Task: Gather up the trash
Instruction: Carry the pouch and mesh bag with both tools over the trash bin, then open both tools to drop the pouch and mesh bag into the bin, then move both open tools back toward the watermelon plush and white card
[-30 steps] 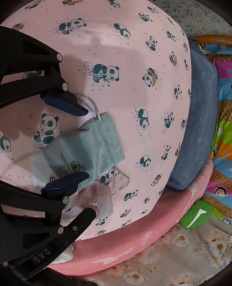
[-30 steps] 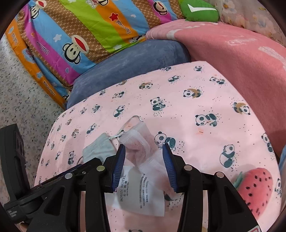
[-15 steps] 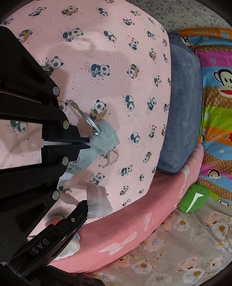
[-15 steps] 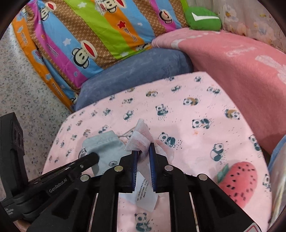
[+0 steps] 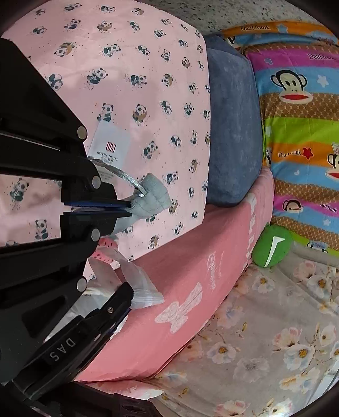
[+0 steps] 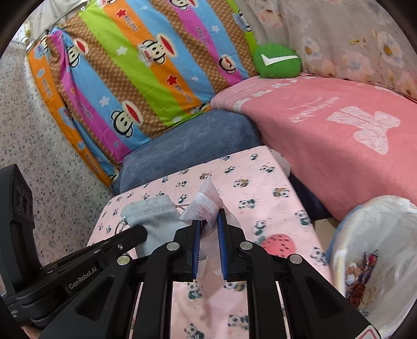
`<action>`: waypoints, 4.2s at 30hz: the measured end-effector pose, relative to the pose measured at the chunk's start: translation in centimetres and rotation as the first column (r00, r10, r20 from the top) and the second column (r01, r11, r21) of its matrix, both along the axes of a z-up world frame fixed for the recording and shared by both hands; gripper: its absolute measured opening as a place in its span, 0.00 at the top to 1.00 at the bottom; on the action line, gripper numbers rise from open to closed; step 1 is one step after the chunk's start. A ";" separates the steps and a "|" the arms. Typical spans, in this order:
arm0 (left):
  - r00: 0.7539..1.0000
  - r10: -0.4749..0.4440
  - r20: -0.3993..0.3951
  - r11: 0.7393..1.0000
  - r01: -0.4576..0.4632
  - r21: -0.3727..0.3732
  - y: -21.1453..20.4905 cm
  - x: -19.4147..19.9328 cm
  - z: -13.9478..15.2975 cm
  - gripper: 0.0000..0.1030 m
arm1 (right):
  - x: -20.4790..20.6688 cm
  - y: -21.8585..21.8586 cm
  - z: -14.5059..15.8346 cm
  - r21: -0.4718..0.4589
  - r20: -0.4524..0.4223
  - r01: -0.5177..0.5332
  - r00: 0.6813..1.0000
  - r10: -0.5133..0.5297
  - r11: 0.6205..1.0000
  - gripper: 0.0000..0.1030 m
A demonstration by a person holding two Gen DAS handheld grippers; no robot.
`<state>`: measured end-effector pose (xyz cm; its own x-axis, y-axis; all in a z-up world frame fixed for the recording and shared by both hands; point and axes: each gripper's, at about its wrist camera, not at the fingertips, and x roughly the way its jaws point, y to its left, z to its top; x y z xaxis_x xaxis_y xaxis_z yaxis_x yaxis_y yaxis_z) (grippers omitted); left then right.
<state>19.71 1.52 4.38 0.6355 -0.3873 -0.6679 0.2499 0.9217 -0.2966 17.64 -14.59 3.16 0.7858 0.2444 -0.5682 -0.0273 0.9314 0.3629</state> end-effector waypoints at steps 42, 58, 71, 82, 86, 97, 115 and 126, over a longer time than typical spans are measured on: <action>0.947 -0.322 -0.017 0.944 0.323 0.075 -21.5 -9.0 -1.1 0.67 | -13.7 -21.5 -3.4 0.070 -0.066 0.370 0.928 -0.366 0.926 0.80; 0.959 -0.279 -0.039 0.956 0.282 0.080 -19.5 -8.4 -2.0 0.66 | -13.1 -19.8 -4.0 0.050 -0.079 0.342 0.938 -0.337 0.939 0.69; 0.971 -0.235 -0.053 0.969 0.238 0.070 -16.7 -7.7 -2.5 0.66 | -12.1 -16.8 -3.7 0.026 -0.078 0.285 0.956 -0.283 0.958 0.66; 0.980 -0.188 -0.067 0.979 0.193 0.061 -13.8 -6.5 -3.0 0.66 | -10.9 -14.1 -3.6 0.008 -0.084 0.243 0.967 -0.241 0.970 0.65; 0.983 -0.170 -0.073 0.983 0.174 0.058 -12.6 -6.0 -3.2 0.64 | -10.2 -13.0 -3.7 -0.001 -0.090 0.225 0.970 -0.224 0.974 0.65; 0.991 -0.099 -0.090 0.993 0.105 0.054 -8.4 -4.4 -4.4 0.56 | -7.9 -9.2 -4.6 -0.024 -0.116 0.167 0.979 -0.169 0.986 0.65; 0.980 0.135 -0.148 0.989 -0.124 0.083 1.4 0.9 -8.4 0.17 | -2.1 -3.5 -7.6 -0.049 -0.157 0.099 0.982 -0.105 0.994 0.49; 0.942 0.232 -0.241 0.973 -0.226 0.054 4.8 6.0 -12.2 0.14 | 3.1 -2.7 -10.2 -0.056 -0.194 0.099 0.975 -0.108 0.994 0.46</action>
<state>25.76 6.32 -7.78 0.5214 -0.2313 -0.8213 -0.0457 0.9536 -0.2976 20.70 -17.25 -7.07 0.6777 0.1377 -0.7223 0.1375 0.9412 0.3085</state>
